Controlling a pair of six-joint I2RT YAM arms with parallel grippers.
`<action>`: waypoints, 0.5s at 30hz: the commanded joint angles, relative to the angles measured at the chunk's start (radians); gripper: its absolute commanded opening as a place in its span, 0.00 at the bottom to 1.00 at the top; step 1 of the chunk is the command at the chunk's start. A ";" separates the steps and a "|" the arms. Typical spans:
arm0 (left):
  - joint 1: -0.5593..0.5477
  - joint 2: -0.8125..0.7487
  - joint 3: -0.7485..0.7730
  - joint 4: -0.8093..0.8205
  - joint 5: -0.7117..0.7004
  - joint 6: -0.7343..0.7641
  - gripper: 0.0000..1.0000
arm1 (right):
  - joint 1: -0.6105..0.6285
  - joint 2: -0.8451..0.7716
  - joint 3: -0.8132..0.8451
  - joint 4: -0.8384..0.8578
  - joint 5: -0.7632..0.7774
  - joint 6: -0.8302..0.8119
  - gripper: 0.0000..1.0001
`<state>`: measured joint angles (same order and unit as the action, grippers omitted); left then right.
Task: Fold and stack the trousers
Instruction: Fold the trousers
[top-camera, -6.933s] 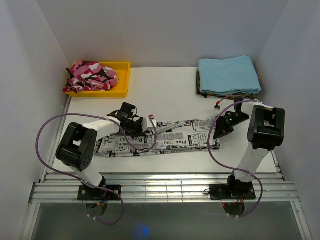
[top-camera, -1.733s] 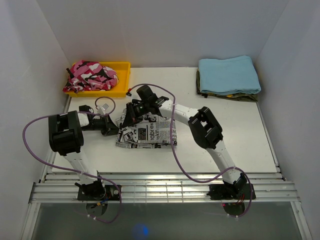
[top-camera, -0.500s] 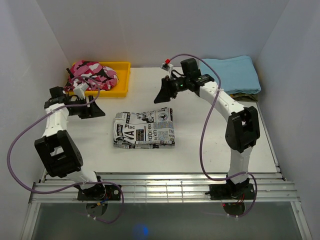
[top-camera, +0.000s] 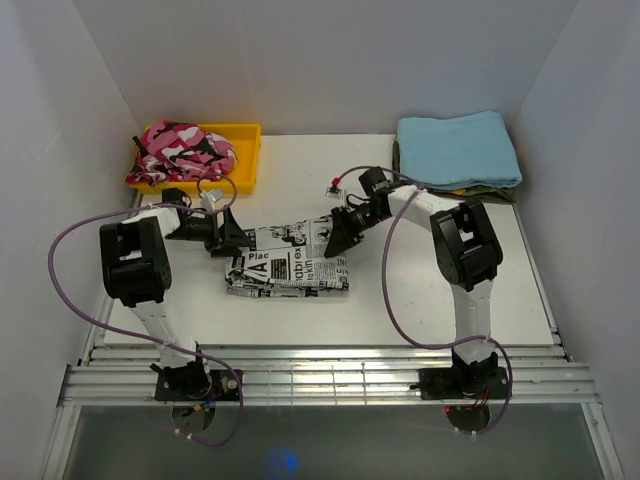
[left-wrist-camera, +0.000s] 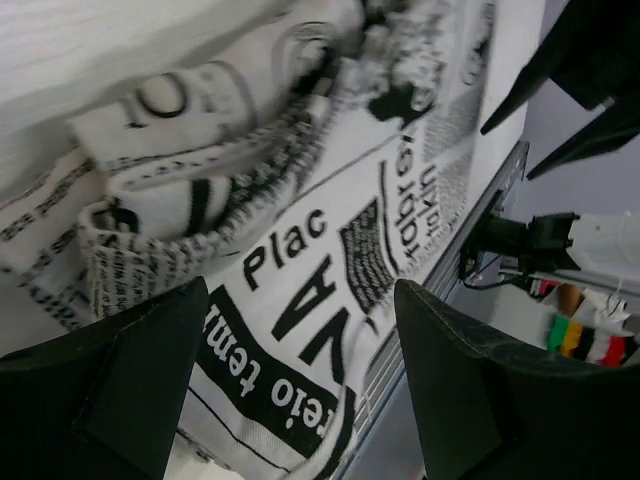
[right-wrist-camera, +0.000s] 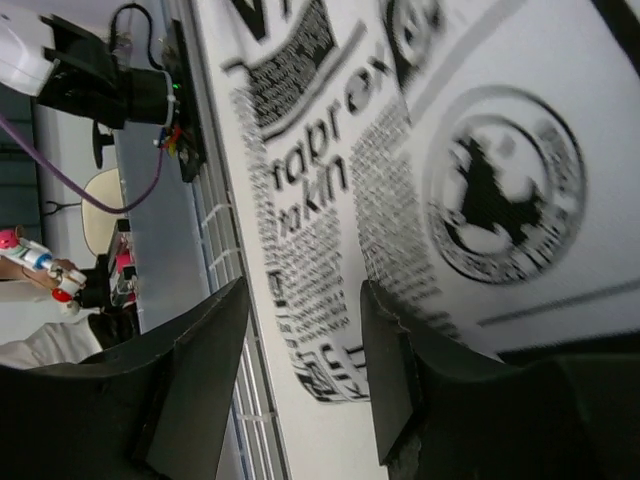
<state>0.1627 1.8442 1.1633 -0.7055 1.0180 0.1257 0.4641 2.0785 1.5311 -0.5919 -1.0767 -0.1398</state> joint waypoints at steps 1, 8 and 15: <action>0.050 0.047 -0.027 0.110 -0.130 -0.110 0.87 | -0.002 0.040 -0.071 0.121 0.055 0.063 0.55; 0.078 0.089 0.050 0.034 -0.003 0.094 0.86 | -0.005 0.057 -0.121 0.120 0.152 0.031 0.58; 0.075 -0.040 0.164 -0.445 0.143 0.533 0.80 | -0.001 -0.115 -0.104 0.006 0.045 0.003 0.57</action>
<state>0.2337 1.9228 1.2839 -0.9249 1.0870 0.3874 0.4652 2.0808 1.4181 -0.5335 -0.9962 -0.1040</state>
